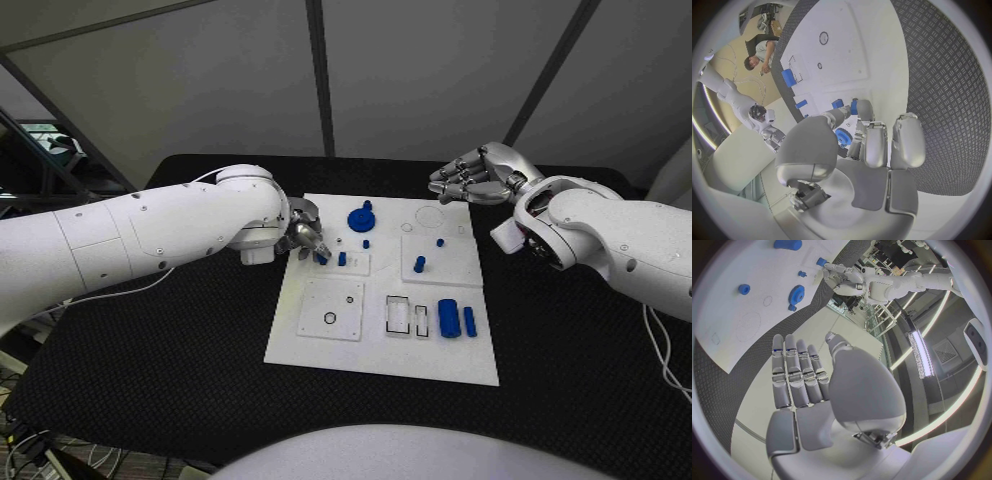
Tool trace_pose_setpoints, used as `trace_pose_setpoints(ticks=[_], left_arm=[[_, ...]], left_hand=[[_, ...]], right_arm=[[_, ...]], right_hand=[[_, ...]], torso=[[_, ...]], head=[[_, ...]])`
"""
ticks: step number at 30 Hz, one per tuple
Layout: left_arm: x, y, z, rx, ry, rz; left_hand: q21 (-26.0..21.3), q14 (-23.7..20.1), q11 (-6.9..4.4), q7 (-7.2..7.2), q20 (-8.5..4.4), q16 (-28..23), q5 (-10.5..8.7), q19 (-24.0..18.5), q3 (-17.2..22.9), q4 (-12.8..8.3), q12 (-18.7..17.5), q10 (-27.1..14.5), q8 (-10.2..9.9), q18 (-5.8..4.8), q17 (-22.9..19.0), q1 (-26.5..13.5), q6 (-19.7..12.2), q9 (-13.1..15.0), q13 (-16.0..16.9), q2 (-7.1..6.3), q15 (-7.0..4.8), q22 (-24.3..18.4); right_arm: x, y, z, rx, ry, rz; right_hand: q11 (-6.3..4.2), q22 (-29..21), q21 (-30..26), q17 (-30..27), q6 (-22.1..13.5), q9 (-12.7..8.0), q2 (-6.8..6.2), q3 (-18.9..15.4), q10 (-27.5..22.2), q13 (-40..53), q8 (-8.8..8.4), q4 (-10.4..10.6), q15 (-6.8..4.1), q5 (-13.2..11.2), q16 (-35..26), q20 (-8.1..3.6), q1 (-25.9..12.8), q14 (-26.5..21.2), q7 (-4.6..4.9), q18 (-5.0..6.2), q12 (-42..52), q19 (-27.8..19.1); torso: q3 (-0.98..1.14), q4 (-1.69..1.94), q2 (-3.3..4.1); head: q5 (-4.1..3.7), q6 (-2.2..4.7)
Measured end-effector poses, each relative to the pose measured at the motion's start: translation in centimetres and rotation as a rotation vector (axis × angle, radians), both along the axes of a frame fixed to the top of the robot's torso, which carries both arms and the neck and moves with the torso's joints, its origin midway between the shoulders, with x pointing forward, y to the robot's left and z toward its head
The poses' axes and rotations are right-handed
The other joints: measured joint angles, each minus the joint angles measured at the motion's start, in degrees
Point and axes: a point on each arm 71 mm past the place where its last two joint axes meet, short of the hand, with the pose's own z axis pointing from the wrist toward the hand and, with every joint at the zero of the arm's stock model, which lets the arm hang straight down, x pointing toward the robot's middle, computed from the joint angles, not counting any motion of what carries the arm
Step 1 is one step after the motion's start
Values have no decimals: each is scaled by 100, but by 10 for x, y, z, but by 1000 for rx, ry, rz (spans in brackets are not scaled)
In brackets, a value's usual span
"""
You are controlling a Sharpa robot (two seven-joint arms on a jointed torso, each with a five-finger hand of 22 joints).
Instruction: Assemble the parts on the task board
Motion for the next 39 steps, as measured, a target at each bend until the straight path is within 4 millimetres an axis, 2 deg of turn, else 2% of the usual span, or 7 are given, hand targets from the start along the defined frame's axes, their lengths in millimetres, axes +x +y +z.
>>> trace_pose_setpoints(ticks=[19,25,26,29,36,39], left_arm=[[0,1,0,8,5,-7],[1,0,0,10,7,-7],[1,0,0,11,8,-8],[2,0,-1,13,10,-7],[2,0,-3,18,17,-9],[2,-1,-3,20,20,-13]], left_hand=[[0,0,-9,2,-21,0,25,21,0,-1,0,31,1,0,0,1,-1,20,7,0,0,0],[22,0,-15,-20,-20,0,25,20,0,-1,45,45,83,1,0,-58,21,19,68,38,0,0],[22,0,-11,-23,-20,0,25,20,0,-1,46,51,118,0,0,-120,23,25,68,-8,0,0],[22,20,-37,-65,-33,0,25,33,134,-206,83,86,161,6,0,-344,65,43,82,-102,-20,0],[22,-1,-91,-135,-41,0,8,41,-234,-9,142,133,199,6,0,-607,135,6,153,-213,-41,-1],[44,-1,-91,-144,-61,0,8,61,-304,33,161,133,201,6,0,-654,144,-6,180,-201,-41,-1]], right_arm=[[0,1,0,0,2,2],[0,1,0,0,2,3],[0,1,0,0,2,3],[0,0,0,0,2,2],[0,0,0,0,2,2],[0,0,0,0,2,2]], right_hand=[[1,1,0,1,0,0,0,0,1,0,0,0,0,0,0,0,0,0,0,0,0,0],[0,-1,0,-1,0,0,0,-2,1,0,0,-2,0,0,0,-13,0,0,0,0,0,13],[1,-5,0,-4,0,0,0,-16,1,0,0,-16,0,0,0,-22,0,0,0,0,0,22],[1,-5,0,-4,0,0,0,-16,1,0,0,-16,0,0,0,-22,0,0,0,0,0,22],[1,-5,0,-4,0,0,0,-16,1,0,0,-16,0,0,0,-22,0,0,0,0,0,21],[1,-4,0,-4,0,0,0,-16,1,0,0,-16,0,0,0,-22,0,0,0,0,0,21]], torso=[[1,0,4],[2,0,5],[2,0,5],[3,0,5],[3,-1,4],[3,-2,2]], head=[[19,-12],[15,-15],[14,-18],[9,-21],[4,-26],[4,-26]])
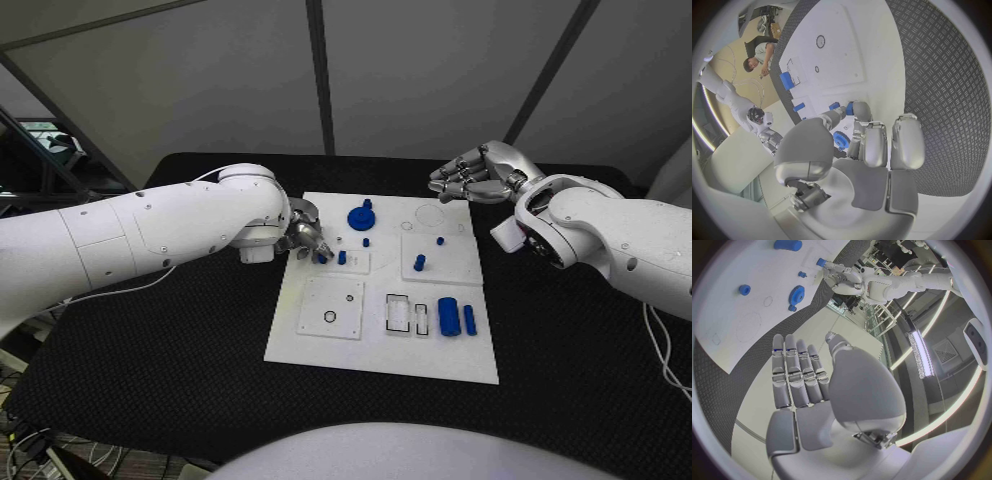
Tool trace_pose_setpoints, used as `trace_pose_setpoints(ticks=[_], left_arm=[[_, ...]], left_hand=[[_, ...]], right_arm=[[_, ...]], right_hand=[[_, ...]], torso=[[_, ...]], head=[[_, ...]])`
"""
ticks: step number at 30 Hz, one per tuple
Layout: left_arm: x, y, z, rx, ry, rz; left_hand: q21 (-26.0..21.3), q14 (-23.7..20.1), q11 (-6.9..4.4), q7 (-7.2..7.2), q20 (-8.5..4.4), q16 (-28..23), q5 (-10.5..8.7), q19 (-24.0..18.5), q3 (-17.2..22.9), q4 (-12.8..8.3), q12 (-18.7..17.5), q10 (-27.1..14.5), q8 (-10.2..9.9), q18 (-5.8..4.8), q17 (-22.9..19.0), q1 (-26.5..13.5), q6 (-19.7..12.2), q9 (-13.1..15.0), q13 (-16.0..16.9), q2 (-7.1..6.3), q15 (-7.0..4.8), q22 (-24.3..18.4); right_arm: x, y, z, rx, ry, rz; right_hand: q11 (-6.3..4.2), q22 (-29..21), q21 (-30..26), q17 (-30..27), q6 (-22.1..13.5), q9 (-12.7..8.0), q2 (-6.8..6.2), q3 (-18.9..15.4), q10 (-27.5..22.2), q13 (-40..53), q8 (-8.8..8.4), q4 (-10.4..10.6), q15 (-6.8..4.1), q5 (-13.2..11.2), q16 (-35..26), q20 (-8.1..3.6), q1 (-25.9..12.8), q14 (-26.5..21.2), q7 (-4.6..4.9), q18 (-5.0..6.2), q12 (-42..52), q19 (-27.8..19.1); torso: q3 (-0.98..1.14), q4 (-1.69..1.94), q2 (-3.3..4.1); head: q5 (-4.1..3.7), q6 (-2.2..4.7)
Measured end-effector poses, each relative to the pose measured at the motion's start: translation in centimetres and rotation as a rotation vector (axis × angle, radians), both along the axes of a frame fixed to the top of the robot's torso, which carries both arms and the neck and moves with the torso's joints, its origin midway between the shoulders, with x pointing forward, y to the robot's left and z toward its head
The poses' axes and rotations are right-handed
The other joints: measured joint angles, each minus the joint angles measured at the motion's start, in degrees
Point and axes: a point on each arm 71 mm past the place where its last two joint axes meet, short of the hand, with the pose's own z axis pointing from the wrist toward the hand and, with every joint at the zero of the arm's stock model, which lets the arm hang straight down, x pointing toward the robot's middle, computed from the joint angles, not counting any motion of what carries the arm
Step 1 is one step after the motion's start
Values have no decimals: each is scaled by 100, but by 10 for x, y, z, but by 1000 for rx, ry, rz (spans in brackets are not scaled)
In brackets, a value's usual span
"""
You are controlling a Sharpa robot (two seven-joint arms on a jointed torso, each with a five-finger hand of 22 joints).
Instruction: Assemble the parts on the task board
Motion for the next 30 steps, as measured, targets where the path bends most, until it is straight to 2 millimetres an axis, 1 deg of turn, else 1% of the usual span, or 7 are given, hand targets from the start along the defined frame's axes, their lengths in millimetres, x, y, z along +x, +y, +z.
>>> trace_pose_setpoints(ticks=[5,8,10,13,15,24,30], left_arm=[[0,0,0,2,3,-1],[0,0,-1,3,3,-1],[1,0,-1,3,4,-1],[1,0,-1,4,4,1],[1,0,-1,5,4,2],[2,1,-2,6,4,8],[2,4,-2,6,2,14]], left_hand=[[0,0,0,0,0,0,0,0,-71,39,24,0,1,0,0,-33,0,-14,29,27,0,0],[23,0,0,0,0,0,0,0,-96,64,56,-1,1,0,0,-56,0,-21,50,3,0,0],[23,0,-1,1,0,0,0,0,-148,79,56,-1,1,0,0,-88,0,-27,56,38,0,0],[22,0,-1,21,0,0,0,0,-197,118,56,-1,1,0,0,-110,20,-35,58,11,0,0],[22,0,-1,21,0,0,0,0,-222,143,56,-1,1,0,0,-131,20,-41,60,34,0,0],[22,0,-1,41,-20,0,0,21,-589,378,112,-2,13,0,0,-404,41,-90,100,-27,0,0],[22,0,-1,21,1,0,0,41,-735,451,112,-2,13,0,0,-441,61,-108,107,-63,0,0]], right_arm=[[0,0,0,0,0,0],[0,0,0,0,0,0],[0,0,0,0,0,0],[0,0,0,0,0,0],[0,0,0,0,0,0],[0,0,0,0,0,-1],[0,0,0,-1,0,-1]], right_hand=[[0,0,0,0,0,0,0,0,0,0,0,0,0,0,0,0,0,0,0,0,0,0],[0,0,0,0,0,0,0,0,0,0,0,0,0,0,0,0,0,0,0,0,0,0],[0,0,0,0,0,0,0,0,0,0,0,0,0,0,0,0,0,0,0,0,0,0],[0,1,0,0,0,0,0,0,0,0,0,0,0,0,0,0,0,0,0,0,0,0],[0,1,0,0,0,0,0,0,0,0,0,0,0,0,0,0,0,0,0,0,0,0],[0,-6,0,-5,0,0,0,0,0,0,0,0,0,0,0,0,0,0,0,0,0,0],[0,-5,0,-5,0,0,0,0,0,0,0,0,0,0,0,0,0,0,0,0,0,0]], torso=[[-1,-2,0],[-2,-2,0],[-2,-2,0],[-2,-2,0],[-2,-2,0],[-2,-2,0],[-2,-2,0]], head=[[-4,0],[-8,0],[-10,-1],[-12,-2],[-12,-2],[-16,8],[-24,9]])
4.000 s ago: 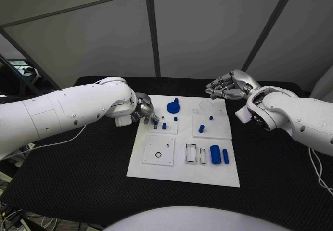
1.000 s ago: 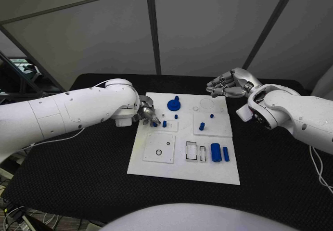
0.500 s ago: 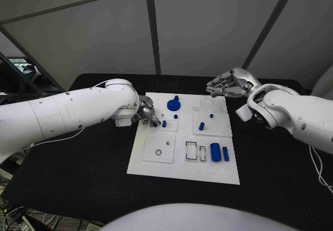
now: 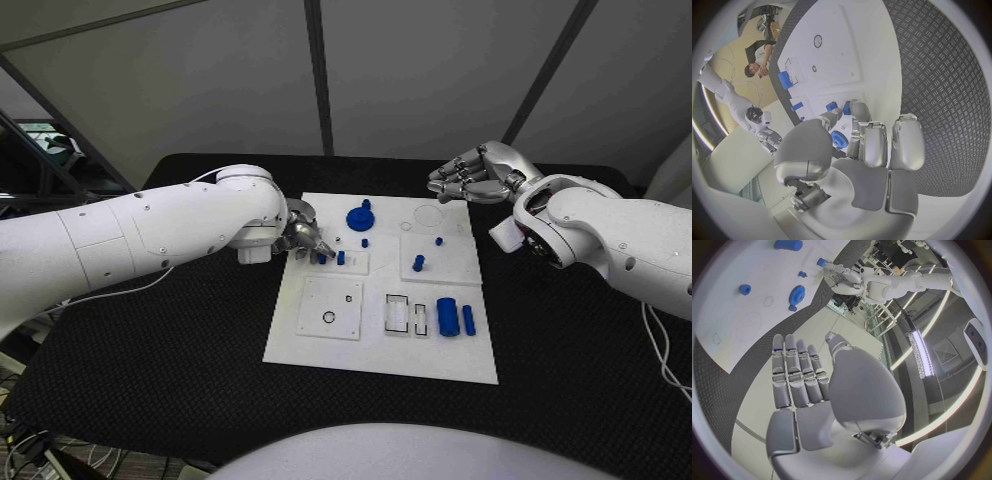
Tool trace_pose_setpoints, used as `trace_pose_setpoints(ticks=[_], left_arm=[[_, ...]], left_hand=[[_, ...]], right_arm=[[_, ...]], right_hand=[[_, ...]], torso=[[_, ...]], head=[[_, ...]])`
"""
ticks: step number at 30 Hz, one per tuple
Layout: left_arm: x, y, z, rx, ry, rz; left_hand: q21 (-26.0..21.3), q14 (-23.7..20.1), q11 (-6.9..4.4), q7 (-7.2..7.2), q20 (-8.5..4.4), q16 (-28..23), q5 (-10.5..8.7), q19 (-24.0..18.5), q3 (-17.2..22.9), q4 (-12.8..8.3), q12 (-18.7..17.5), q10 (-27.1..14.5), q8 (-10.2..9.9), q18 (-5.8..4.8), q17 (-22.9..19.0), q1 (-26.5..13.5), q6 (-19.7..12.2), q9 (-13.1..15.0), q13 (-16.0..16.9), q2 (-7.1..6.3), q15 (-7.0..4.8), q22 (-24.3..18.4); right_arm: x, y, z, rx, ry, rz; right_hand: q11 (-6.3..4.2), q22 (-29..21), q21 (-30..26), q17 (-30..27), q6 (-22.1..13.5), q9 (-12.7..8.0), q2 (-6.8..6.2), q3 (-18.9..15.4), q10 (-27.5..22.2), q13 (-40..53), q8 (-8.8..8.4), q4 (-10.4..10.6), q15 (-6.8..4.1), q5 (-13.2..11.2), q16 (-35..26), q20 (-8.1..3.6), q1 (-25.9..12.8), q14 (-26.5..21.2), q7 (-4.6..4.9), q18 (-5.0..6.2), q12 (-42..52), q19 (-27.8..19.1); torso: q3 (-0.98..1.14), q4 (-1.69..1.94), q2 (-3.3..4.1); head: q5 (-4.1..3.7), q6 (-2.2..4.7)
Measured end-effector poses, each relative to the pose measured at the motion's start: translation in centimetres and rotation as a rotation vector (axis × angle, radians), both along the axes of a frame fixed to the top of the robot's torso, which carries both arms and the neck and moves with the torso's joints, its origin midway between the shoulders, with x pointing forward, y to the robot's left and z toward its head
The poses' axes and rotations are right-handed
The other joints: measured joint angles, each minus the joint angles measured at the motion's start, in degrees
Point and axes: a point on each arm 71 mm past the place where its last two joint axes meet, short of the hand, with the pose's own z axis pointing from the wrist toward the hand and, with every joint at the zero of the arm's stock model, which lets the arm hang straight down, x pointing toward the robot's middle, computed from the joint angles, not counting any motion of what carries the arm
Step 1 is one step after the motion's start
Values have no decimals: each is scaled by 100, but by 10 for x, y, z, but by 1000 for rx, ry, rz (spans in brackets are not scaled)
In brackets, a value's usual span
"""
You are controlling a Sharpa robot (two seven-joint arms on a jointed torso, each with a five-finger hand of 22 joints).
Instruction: Assemble the parts on the task board
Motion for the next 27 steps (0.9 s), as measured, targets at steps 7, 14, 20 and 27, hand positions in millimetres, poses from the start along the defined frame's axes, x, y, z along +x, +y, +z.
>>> trace_pose_setpoints(ticks=[7,14,20,27], left_arm=[[0,4,0,-5,-9,14],[0,9,3,-18,-29,39],[3,13,9,-64,-63,92],[6,13,15,-154,-106,155]], left_hand=[[0,0,0,0,0,0,0,0,-228,134,21,0,-1,0,0,-70,0,-21,3,23,0,0],[-1,0,1,0,0,0,0,0,-374,232,22,-1,-2,0,0,-89,-1,-40,-55,0,0,0],[-345,0,82,72,21,-1,1,-149,-592,340,-282,-309,-66,0,0,-86,-134,-114,-460,-2,0,0],[-1769,-359,465,490,248,-1340,47,-987,-864,417,-743,-1360,-483,4,-690,684,-1007,-454,-697,-100,340,-959]], right_arm=[[0,0,0,0,0,0],[0,0,0,0,1,0],[0,-1,-1,-1,2,-1],[0,-1,-1,-1,2,-1]], right_hand=[[0,0,0,0,0,0,0,0,0,0,0,0,0,0,0,0,0,0,0,0,0,0],[0,1,0,0,0,0,0,0,0,0,0,0,0,0,0,0,0,0,0,0,0,0],[0,-4,0,1,0,0,0,0,0,0,0,0,0,0,0,0,0,0,0,0,0,0],[0,-4,0,1,0,0,0,0,0,0,0,0,0,0,0,0,0,0,0,0,0,0]], torso=[[-2,2,-2],[-2,2,-2],[-1,2,-2],[1,2,-1]], head=[[-1,7],[-2,10],[-7,24],[-27,53]])
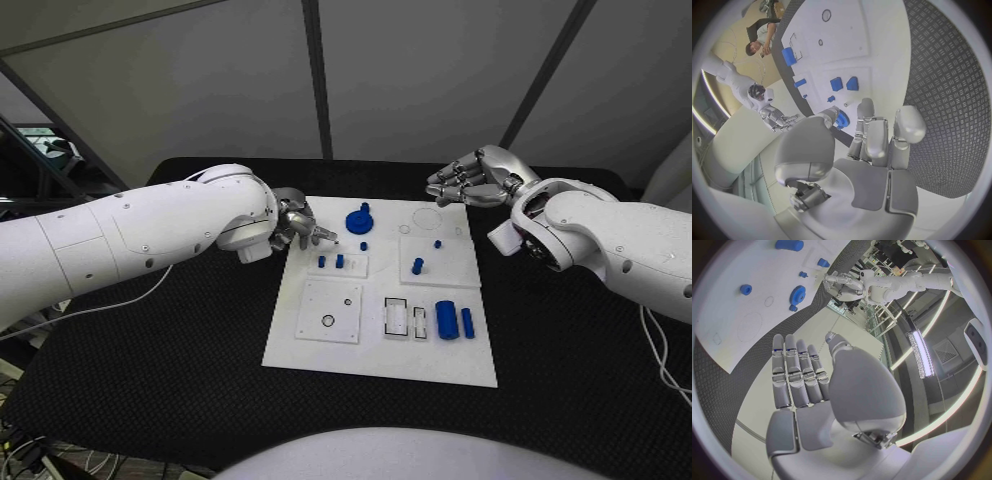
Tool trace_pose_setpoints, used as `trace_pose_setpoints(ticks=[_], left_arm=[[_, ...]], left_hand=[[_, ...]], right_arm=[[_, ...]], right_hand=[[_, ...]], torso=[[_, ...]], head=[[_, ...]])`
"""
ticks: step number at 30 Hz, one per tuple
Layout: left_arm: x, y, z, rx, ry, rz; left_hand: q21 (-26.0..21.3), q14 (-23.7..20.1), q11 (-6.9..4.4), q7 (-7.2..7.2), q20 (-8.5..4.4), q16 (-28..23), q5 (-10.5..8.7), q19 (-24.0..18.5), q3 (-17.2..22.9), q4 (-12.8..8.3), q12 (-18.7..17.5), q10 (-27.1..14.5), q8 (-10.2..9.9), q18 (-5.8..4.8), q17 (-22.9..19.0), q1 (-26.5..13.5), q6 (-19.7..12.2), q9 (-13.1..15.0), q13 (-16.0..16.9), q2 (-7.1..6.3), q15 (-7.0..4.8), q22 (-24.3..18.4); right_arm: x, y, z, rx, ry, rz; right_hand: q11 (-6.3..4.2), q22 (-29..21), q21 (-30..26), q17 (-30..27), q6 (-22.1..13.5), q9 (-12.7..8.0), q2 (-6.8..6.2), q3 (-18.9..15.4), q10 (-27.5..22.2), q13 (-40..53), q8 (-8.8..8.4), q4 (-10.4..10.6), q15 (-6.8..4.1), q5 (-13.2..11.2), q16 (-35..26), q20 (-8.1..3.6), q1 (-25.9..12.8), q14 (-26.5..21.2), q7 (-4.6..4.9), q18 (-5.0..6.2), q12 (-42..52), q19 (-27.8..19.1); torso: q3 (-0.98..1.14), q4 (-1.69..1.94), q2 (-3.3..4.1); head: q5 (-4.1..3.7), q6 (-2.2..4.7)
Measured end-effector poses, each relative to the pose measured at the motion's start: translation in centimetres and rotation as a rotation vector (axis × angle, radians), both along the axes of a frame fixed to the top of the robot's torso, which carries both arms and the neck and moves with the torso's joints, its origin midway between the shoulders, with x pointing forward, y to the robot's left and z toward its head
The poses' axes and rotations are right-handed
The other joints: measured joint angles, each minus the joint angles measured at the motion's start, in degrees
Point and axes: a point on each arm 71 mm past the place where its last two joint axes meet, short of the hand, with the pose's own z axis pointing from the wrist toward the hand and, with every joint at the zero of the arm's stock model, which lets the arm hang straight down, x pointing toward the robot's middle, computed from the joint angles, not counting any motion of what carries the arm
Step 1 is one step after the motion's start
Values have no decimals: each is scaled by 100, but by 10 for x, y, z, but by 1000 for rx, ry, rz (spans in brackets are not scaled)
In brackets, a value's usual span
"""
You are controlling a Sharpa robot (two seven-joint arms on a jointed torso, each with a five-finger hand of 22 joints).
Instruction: Assemble the parts on the task board
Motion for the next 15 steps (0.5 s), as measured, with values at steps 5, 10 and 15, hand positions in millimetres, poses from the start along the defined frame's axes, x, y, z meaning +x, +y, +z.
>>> trace_pose_setpoints(ticks=[5,10,15], left_arm=[[2,-12,7,-125,-95,-9],[0,-34,11,-247,-251,-91],[0,-48,11,-281,-393,-190]], left_hand=[[-1973,-1538,303,252,259,-1985,20,-1328,108,-345,-537,-973,-264,403,-1787,1111,-391,-372,-365,-35,291,-1339],[-2082,-1615,354,269,360,-2063,20,-1296,606,-831,-1018,-931,-541,402,-2190,2013,-52,-897,-904,-237,290,-1407],[-1899,-1373,294,192,305,-1812,20,-1106,737,-920,-1342,-728,-843,402,-2383,2115,356,-1345,-1310,-360,238,-1266]], right_arm=[[0,0,0,0,0,0],[0,0,0,1,0,2],[-1,1,0,1,0,4]], right_hand=[[0,-5,-29,-8,0,0,0,0,0,0,0,0,0,0,0,0,0,0,0,0,0,0],[0,-5,-29,-8,0,0,0,0,0,0,0,0,0,0,0,0,0,0,0,0,0,0],[0,-5,-29,-8,0,0,0,0,0,0,0,0,0,0,0,0,0,0,0,0,0,0]], torso=[[1,-1,4],[-1,-7,10],[-1,-12,10]], head=[[-46,44],[-109,103],[-149,133]])
